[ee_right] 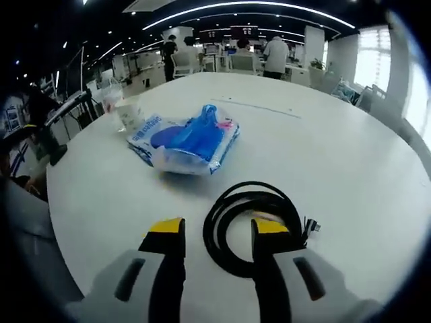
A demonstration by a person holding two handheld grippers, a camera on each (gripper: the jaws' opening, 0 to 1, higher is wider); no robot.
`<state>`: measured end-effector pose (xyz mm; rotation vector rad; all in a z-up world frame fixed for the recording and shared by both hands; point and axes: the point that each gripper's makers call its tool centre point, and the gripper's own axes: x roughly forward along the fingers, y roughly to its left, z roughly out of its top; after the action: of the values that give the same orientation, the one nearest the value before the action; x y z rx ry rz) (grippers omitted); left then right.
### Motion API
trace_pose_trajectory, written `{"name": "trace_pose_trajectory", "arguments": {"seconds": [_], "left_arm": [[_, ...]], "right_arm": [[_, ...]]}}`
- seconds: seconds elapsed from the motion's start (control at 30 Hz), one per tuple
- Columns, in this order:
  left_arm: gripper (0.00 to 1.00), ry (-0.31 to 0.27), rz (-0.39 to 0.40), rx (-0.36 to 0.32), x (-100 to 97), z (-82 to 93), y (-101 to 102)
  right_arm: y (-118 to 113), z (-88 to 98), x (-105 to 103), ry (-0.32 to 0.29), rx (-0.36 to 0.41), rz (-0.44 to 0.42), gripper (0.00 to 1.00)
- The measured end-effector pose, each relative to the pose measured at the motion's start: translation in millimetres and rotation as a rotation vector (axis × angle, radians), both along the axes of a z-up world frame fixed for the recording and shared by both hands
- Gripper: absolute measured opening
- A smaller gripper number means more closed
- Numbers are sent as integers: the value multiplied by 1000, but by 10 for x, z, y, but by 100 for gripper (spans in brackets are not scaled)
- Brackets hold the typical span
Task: Arrange the tabletop items into an orderly group along one side of the table until the central work area is clear of visible clutter.
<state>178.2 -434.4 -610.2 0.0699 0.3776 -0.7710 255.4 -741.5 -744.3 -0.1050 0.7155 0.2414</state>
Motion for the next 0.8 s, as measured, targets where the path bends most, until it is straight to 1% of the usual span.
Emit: {"name": "trace_pose_trajectory", "arguments": {"seconds": [0.1,0.27,0.37,0.53,0.7,0.8], "left_arm": [[97,6,-1,7,-5,-11,-2],[96,8,-2,13,-7,-15,-4],[96,9,-2,16,-4,-25,5],[95,16,-2,25,-10,-42,5],[94,20,1,32,-9,-57,13],[94,23,4,36,-5,-66,20]], "right_arm": [[3,-25,-18,0,3,8,38],[-5,-91,-46,-1,0,21,32],[3,-89,-51,-14,11,24,28],[36,-122,-55,-14,9,47,23],[58,-160,-48,-10,12,59,21],[53,-175,-41,-15,7,58,17]]}}
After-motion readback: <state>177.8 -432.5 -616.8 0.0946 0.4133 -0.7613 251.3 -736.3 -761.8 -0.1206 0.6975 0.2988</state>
